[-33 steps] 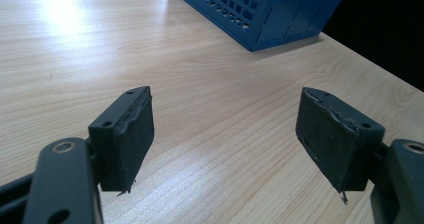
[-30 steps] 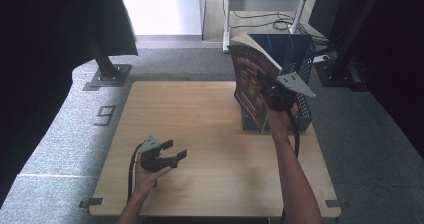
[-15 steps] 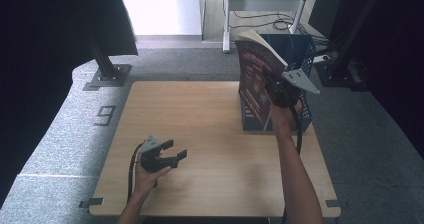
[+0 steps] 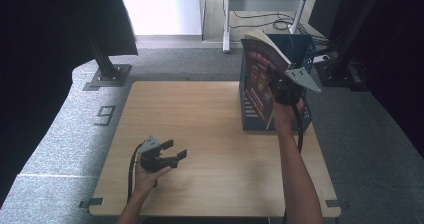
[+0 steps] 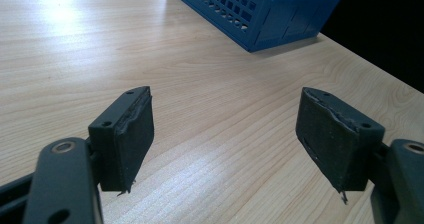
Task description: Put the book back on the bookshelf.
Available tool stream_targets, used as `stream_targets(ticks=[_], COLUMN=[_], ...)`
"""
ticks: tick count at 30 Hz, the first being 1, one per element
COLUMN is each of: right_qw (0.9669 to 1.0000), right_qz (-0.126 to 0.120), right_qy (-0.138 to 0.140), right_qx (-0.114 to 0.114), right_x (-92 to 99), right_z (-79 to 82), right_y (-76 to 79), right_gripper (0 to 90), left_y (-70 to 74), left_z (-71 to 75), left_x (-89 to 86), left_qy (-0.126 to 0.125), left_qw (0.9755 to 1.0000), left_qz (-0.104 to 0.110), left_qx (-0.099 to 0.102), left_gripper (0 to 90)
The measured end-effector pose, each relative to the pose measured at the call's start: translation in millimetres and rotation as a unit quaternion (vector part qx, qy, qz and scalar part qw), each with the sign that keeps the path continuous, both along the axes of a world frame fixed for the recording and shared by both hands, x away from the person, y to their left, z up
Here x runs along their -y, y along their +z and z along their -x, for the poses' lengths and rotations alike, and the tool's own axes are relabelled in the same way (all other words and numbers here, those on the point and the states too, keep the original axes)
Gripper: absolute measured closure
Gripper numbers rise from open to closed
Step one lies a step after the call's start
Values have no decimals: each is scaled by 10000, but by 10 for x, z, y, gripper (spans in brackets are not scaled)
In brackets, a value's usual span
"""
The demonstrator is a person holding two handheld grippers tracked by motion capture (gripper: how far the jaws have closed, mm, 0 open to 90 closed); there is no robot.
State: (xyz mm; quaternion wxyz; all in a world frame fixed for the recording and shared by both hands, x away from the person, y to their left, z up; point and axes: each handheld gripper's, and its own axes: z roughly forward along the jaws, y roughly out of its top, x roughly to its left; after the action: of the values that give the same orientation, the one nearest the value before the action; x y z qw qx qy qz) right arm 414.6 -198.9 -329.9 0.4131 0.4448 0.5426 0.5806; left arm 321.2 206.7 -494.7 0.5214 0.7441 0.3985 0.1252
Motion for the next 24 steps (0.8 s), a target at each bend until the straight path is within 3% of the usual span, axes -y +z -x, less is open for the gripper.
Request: stream_targets(ticks=[24], right_qw=[9994], right_qz=[23], right_qy=[-323], right_qx=[-91], right_x=[49], right_z=[-257], right_y=[-60], right_gripper=[815], left_y=[-10], left_z=[-8], left_x=[-9], left_qy=[-3], left_qw=[10000], left_qz=[30], left_qx=[-23], left_gripper=[231])
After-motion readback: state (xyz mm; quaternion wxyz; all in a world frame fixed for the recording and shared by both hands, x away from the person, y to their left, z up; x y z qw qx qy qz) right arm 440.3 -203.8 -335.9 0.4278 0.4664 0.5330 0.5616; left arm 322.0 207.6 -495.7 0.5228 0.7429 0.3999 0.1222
